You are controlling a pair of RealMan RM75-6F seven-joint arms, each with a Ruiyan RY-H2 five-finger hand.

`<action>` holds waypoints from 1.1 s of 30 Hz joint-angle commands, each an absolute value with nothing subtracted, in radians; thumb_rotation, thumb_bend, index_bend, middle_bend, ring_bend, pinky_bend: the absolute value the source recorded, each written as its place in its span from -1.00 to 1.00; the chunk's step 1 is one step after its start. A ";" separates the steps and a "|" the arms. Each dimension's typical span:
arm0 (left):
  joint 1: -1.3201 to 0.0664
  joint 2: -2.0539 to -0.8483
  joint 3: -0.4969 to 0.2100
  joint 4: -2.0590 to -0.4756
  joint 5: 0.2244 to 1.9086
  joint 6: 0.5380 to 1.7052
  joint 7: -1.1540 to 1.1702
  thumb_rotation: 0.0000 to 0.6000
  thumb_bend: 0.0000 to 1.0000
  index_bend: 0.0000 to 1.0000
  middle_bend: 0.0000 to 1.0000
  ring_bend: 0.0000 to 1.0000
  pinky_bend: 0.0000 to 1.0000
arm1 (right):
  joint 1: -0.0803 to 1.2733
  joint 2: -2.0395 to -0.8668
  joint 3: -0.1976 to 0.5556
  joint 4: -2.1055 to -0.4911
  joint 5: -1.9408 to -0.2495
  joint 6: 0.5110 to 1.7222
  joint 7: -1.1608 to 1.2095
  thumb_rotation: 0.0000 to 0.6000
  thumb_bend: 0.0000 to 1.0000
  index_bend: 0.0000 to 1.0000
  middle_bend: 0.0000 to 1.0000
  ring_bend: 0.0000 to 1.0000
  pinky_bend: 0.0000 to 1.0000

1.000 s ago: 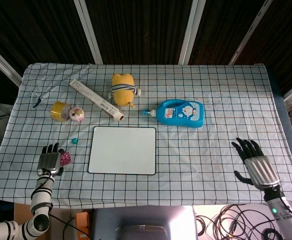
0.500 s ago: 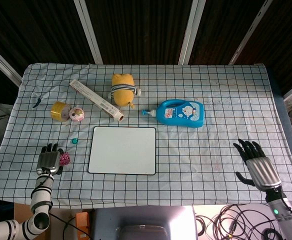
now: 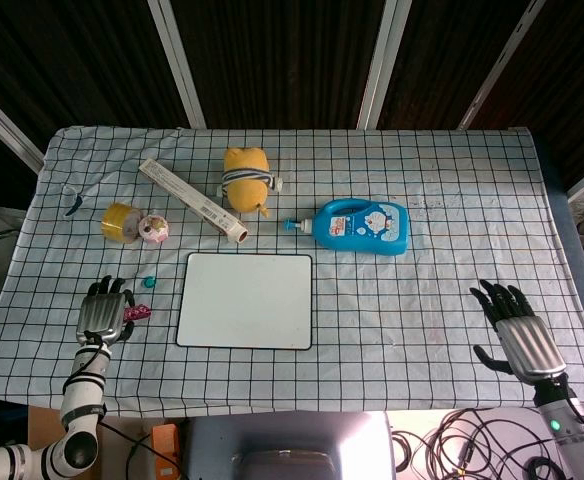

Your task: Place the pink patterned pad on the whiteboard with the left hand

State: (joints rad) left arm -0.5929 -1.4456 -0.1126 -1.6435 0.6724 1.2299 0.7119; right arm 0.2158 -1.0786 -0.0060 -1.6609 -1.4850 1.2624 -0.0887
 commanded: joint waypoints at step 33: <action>-0.827 -1.749 -0.191 -1.572 0.685 1.155 0.825 1.00 -0.32 -0.85 -0.74 -0.89 -0.73 | 0.196 -1.042 0.032 -1.604 -1.466 1.298 0.066 1.00 -0.54 -1.00 -1.00 -1.00 -0.98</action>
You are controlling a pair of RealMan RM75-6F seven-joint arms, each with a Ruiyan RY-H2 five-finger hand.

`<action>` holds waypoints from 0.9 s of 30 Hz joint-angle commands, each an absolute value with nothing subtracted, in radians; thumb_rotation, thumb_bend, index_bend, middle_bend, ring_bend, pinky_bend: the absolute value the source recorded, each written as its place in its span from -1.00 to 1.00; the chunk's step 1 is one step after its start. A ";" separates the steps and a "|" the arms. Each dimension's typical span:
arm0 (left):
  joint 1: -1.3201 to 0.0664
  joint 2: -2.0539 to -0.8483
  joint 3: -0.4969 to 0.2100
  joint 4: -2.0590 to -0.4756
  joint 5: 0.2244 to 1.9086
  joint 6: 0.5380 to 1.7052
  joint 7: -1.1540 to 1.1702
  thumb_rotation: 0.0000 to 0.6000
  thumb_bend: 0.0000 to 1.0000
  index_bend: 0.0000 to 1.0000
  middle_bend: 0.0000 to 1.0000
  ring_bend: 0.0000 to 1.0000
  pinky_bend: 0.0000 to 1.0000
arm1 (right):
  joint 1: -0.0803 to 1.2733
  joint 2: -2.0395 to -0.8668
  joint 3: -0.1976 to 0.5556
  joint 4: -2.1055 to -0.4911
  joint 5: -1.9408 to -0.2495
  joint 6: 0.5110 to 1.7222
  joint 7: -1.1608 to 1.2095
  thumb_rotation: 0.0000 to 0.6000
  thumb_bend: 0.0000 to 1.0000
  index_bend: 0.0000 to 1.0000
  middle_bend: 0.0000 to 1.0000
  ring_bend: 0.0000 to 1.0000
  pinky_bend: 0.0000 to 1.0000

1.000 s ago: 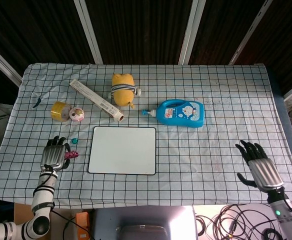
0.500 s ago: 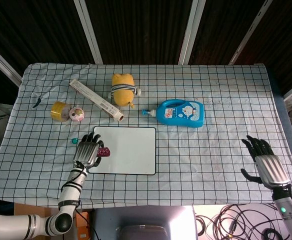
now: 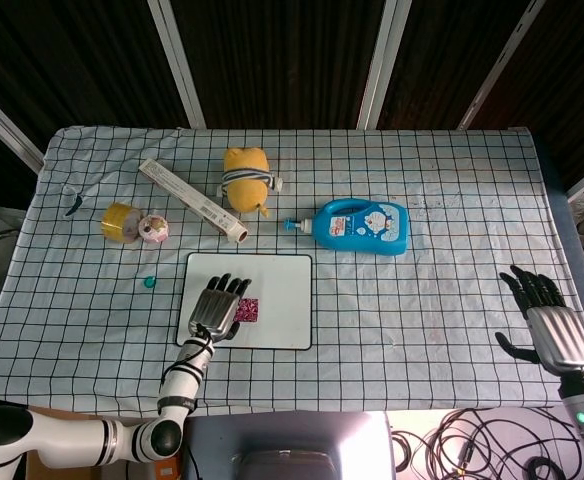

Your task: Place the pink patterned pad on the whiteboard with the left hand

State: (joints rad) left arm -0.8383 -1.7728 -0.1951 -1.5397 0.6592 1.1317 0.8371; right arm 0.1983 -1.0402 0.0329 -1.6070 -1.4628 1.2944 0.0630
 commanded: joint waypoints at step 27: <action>-0.719 -1.610 -0.199 -1.294 0.614 1.068 0.665 1.00 -0.31 -0.18 -0.71 -0.88 -0.77 | 0.207 -1.055 0.023 -1.627 -1.476 1.267 0.005 1.00 -0.54 -1.00 -1.00 -1.00 -0.98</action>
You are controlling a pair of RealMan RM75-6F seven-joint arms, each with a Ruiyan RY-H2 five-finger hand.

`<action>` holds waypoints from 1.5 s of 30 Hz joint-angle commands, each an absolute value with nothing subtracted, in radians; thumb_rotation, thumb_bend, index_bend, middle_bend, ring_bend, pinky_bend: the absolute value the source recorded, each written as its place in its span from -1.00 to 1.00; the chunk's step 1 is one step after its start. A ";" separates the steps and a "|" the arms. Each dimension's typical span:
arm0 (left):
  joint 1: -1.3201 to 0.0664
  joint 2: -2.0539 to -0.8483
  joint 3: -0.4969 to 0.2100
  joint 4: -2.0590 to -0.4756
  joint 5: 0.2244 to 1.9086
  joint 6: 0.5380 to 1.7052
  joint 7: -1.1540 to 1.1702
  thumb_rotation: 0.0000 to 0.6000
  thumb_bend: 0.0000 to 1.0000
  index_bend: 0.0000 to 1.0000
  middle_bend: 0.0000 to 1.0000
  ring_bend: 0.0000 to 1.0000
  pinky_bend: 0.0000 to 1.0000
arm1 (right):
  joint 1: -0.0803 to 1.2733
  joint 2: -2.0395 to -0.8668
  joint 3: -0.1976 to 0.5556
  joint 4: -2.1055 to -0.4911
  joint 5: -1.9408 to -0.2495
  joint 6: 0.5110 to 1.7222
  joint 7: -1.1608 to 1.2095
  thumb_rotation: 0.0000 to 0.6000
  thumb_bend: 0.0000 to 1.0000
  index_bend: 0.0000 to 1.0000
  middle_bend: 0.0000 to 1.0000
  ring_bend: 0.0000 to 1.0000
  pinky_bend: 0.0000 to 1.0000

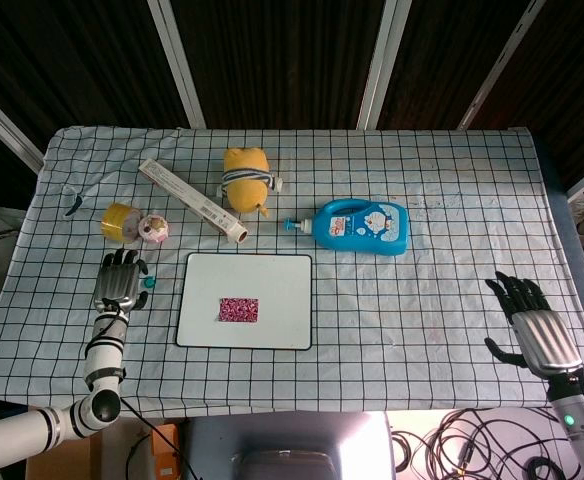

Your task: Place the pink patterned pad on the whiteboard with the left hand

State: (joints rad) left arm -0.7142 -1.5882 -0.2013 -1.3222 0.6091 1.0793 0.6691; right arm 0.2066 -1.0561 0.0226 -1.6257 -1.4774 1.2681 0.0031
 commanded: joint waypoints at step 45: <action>-0.741 -1.711 -0.248 -1.086 0.594 0.951 0.640 1.00 -0.30 0.04 -0.65 -0.83 -0.78 | 0.210 -1.044 0.026 -1.636 -1.462 1.254 0.005 1.00 -0.54 -1.00 -1.00 -1.00 -0.98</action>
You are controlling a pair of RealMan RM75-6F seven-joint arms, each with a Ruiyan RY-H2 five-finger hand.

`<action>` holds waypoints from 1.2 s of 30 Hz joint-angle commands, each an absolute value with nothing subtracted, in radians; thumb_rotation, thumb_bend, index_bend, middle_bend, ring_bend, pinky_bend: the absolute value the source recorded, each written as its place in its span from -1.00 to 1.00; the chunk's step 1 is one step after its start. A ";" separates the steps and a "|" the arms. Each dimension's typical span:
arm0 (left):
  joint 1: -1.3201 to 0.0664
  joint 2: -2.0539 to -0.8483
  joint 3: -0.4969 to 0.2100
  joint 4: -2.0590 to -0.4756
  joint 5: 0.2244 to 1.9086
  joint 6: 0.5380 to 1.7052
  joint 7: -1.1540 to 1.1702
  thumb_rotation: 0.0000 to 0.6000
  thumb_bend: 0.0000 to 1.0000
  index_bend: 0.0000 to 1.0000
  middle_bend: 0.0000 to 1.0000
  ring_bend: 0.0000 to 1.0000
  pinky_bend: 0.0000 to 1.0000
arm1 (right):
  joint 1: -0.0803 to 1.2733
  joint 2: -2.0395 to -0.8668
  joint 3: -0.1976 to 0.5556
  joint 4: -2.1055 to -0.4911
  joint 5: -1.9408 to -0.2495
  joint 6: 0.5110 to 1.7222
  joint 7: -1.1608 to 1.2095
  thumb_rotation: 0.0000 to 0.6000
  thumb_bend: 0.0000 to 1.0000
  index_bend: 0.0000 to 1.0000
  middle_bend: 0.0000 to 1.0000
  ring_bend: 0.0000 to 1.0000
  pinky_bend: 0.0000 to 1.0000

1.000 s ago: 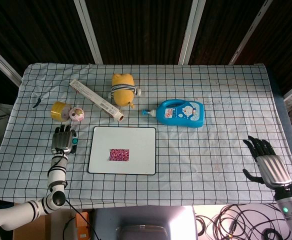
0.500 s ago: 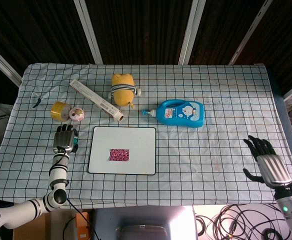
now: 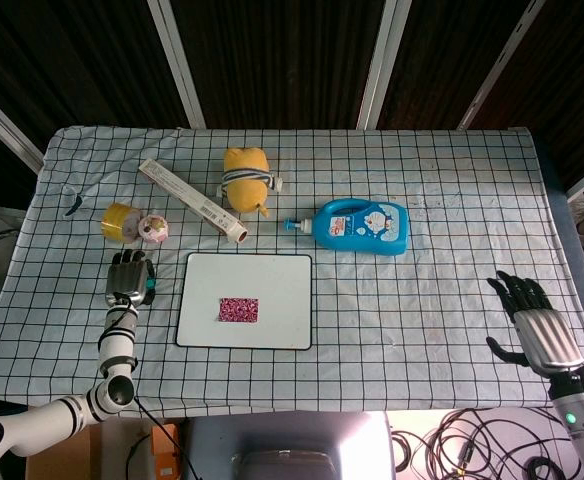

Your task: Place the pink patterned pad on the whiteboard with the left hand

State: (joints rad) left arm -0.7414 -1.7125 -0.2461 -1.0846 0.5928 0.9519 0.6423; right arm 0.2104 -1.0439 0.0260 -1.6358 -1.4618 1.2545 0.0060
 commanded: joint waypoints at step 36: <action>-0.793 -1.756 -0.202 -1.479 0.762 1.087 0.712 1.00 -0.31 0.05 -0.58 -0.77 -0.75 | 0.215 -1.030 0.039 -1.628 -1.439 1.244 0.040 1.00 -0.54 -1.00 -1.00 -1.00 -0.98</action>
